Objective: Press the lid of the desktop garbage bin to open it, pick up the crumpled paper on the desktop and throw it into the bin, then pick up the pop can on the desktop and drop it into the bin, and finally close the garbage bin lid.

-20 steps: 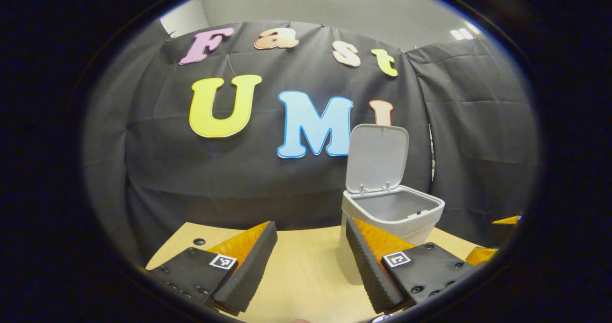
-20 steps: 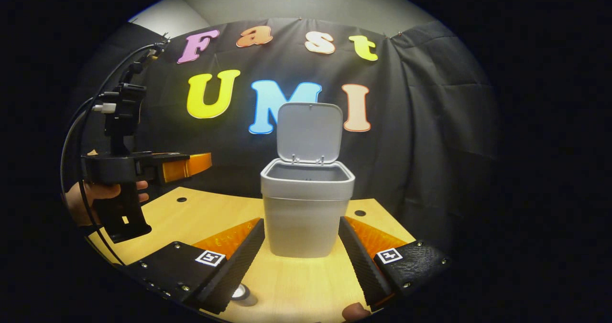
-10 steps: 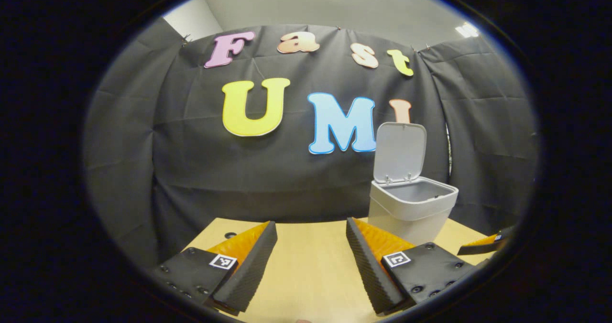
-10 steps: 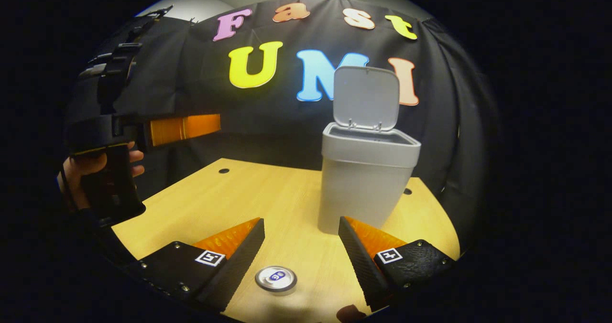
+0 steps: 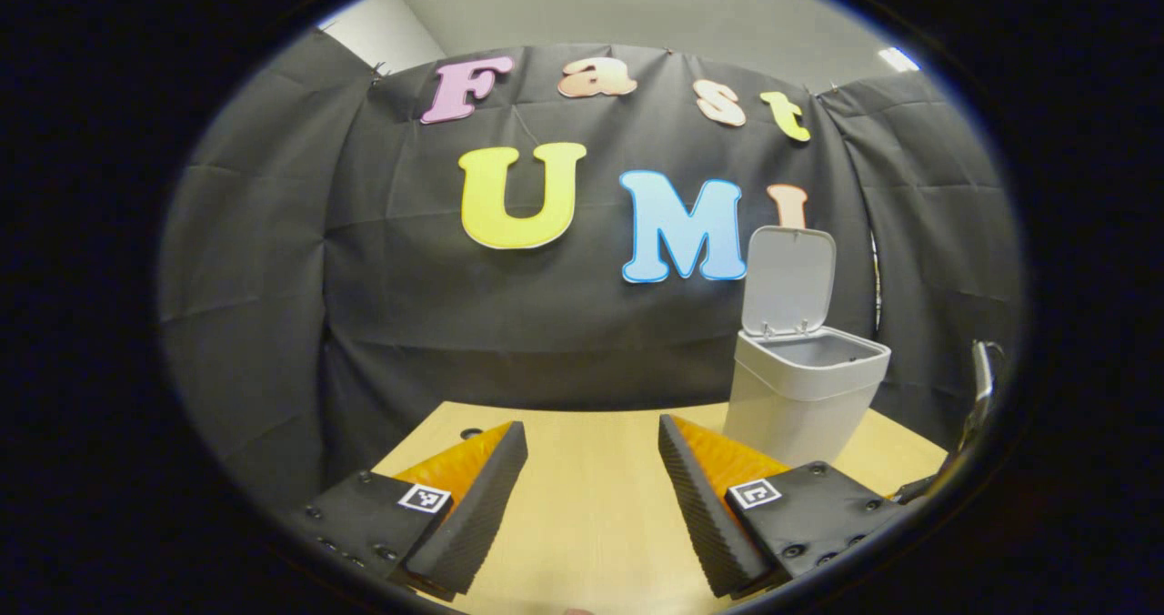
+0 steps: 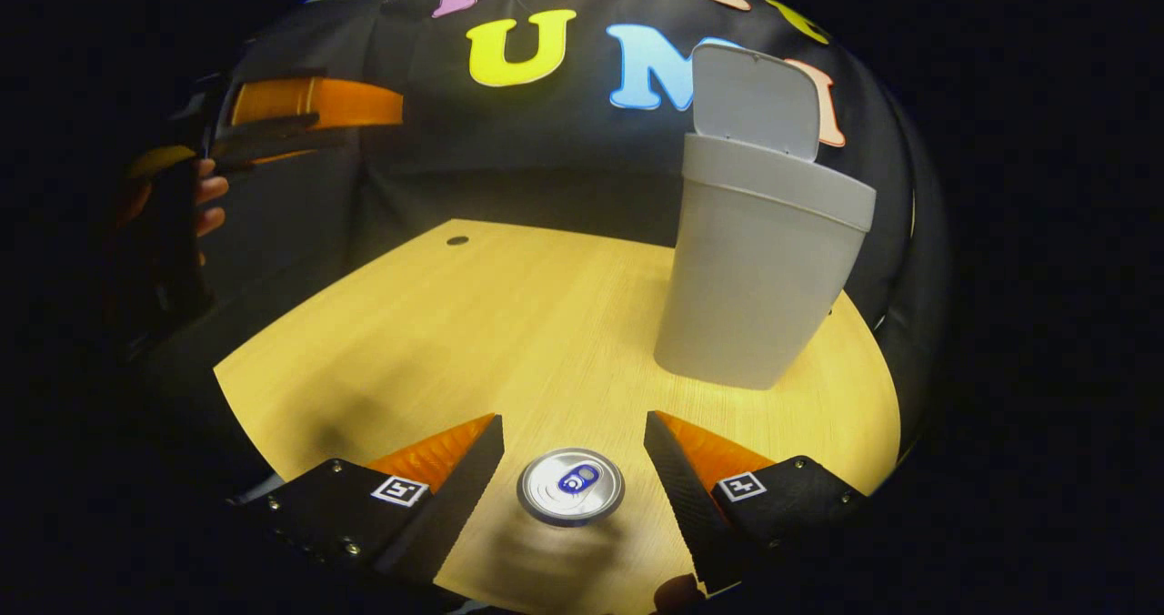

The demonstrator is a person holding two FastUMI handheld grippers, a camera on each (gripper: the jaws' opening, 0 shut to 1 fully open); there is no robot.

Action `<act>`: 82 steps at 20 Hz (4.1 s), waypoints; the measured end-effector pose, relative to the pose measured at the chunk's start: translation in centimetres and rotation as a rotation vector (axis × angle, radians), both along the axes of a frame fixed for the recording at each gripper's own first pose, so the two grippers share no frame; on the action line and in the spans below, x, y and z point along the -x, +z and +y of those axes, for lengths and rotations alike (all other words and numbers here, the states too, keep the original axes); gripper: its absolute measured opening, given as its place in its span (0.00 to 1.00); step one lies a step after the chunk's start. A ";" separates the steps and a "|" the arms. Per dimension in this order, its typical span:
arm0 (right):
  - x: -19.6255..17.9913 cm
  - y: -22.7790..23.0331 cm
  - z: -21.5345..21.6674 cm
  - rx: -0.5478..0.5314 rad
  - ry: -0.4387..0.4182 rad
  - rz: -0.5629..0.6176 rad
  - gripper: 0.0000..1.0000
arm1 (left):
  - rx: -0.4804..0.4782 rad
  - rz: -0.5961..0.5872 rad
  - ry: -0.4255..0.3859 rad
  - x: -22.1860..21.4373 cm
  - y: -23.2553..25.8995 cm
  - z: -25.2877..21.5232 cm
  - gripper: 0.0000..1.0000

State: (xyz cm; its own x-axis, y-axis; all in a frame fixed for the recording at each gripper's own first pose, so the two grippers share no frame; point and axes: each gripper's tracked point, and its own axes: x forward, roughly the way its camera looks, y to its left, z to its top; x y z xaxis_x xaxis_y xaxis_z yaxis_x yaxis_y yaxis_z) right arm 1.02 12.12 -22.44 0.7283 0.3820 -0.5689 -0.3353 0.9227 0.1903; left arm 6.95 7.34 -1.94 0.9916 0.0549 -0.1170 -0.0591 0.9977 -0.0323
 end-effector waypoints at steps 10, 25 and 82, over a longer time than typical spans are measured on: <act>1.9 -4.2 0.2 -0.002 0.024 0.164 1.00 | 0.026 0.022 0.017 -0.2 -1.5 0.3 0.89; 1.1 -2.0 -1.0 0.013 0.027 0.089 0.85 | 0.007 0.030 -0.004 -1.4 -1.6 -1.3 0.95; -22.5 25.2 -19.5 -0.001 -0.390 -0.605 0.92 | 0.004 -0.002 -0.050 0.5 0.0 -6.6 0.95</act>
